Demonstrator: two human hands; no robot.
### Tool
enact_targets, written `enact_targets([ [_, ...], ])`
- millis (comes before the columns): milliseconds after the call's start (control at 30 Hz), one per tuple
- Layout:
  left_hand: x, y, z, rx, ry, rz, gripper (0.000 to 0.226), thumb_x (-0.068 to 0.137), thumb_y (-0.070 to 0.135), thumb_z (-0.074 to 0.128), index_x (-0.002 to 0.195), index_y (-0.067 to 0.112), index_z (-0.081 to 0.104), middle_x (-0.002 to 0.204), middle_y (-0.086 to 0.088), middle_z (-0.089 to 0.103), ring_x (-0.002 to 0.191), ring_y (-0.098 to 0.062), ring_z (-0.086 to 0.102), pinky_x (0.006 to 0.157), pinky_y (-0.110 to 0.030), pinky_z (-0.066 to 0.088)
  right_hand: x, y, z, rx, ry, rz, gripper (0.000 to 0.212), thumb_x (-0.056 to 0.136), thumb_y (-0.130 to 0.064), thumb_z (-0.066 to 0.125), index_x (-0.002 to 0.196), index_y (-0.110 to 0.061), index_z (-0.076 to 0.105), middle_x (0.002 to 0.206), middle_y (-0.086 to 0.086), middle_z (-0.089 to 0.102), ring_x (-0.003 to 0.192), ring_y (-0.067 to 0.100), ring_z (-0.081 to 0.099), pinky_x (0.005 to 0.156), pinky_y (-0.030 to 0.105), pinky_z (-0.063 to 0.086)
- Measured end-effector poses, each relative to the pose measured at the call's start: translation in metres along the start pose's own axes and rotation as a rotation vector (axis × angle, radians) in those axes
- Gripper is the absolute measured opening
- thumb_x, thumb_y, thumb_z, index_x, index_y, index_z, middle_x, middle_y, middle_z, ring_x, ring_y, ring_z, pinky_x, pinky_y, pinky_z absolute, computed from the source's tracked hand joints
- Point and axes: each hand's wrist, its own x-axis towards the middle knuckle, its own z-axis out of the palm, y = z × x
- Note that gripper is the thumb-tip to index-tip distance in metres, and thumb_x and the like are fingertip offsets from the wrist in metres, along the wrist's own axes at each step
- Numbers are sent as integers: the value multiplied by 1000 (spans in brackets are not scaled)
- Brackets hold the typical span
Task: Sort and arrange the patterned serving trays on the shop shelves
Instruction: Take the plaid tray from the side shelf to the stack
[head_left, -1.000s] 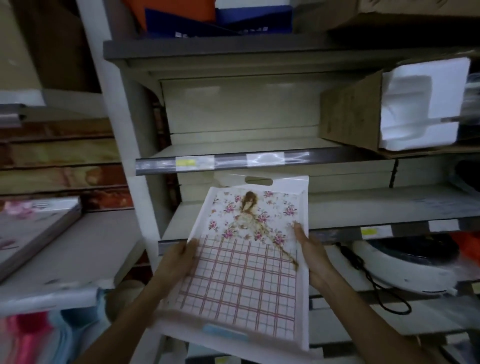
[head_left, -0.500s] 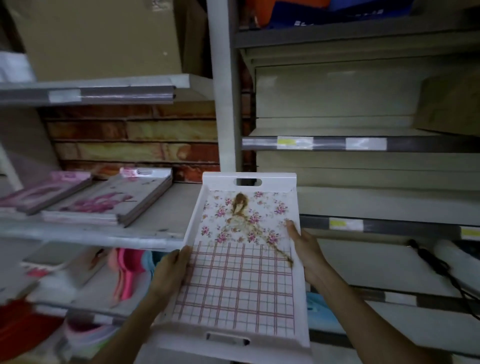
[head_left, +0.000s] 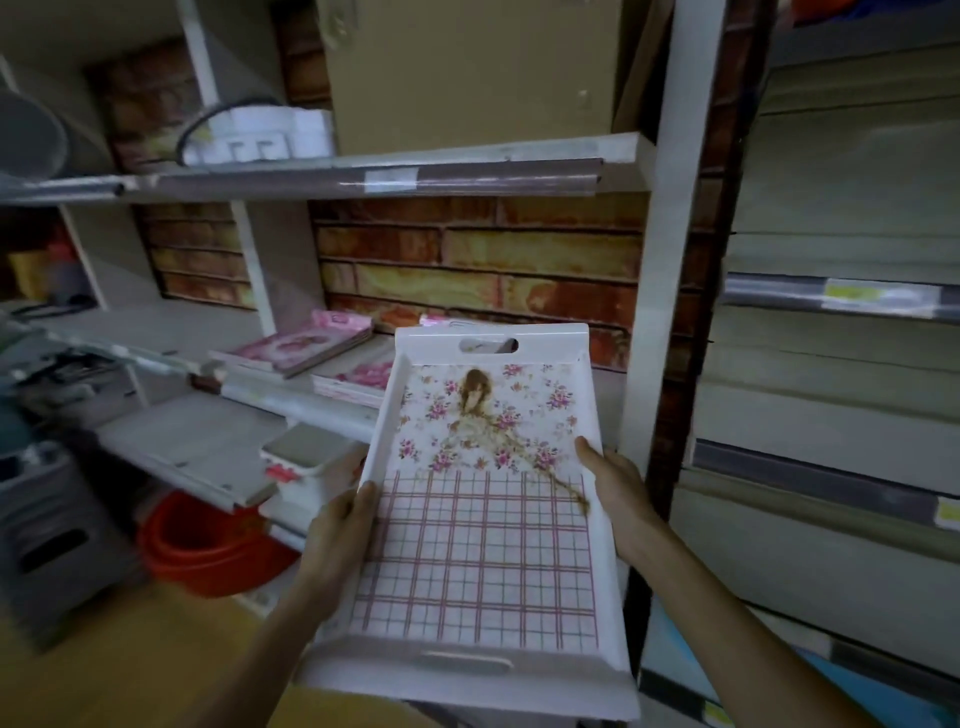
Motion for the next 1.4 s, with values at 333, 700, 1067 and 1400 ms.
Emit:
enact_targets([
  [333,87,-24,-64,-56,99,-43,44,99,47,39,111,15,67,103,-4,72,88,-15,67,71,-24,49,76,-1,110,-17,-112,-56,21,99,-28,50,111,-20,66,98,-9,71,87,5,68,66,18,51],
  [700,240,-26,-102,-37,90,-12,48,96,54,38,107,18,68,99,-1,73,90,-20,70,83,-41,58,202,-17,210,-12,-94,-90,24,99,-26,50,115,-15,64,99,-5,70,92,12,66,76,27,51],
  [1067,355,-20,-111,-132,107,-12,37,97,47,41,92,23,68,92,-3,72,88,-23,67,71,-32,54,281,-21,265,-93,-27,-152,24,98,-24,52,120,-18,60,100,-6,69,88,12,66,65,25,49],
  [1400,473,-9,-85,-185,-135,109,45,98,47,40,111,11,63,100,-9,71,87,-26,69,62,-31,55,335,-23,275,-209,198,-255,29,96,-11,52,124,-15,57,92,-8,66,82,12,64,69,28,52],
])
